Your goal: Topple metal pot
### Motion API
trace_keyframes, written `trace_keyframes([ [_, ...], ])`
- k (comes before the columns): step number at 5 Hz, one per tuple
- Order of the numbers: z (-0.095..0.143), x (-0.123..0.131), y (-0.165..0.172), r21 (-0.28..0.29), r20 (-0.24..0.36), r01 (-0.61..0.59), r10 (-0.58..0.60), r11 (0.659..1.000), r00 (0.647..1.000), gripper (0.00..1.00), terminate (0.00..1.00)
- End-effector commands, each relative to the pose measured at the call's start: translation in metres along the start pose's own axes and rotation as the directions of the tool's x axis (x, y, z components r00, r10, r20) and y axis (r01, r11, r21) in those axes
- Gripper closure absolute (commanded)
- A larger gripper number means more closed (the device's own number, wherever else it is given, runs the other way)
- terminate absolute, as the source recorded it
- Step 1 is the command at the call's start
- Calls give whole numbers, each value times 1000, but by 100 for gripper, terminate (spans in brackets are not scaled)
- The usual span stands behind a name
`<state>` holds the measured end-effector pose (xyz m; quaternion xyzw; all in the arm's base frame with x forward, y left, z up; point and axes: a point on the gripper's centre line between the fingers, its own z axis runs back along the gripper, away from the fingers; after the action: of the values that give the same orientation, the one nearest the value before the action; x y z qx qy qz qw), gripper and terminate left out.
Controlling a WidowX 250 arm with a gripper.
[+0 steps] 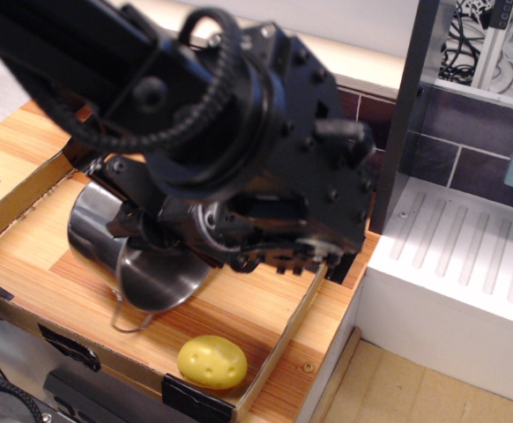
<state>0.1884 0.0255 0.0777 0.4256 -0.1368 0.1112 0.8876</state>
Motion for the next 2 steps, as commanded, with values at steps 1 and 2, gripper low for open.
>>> trace_keyframes([
  [1, 9, 0, 5, -83, -111, -5, -4, 997, 994, 0, 0],
  [2, 12, 2, 8, -93, -147, -28, 14, 995, 989, 0, 0],
])
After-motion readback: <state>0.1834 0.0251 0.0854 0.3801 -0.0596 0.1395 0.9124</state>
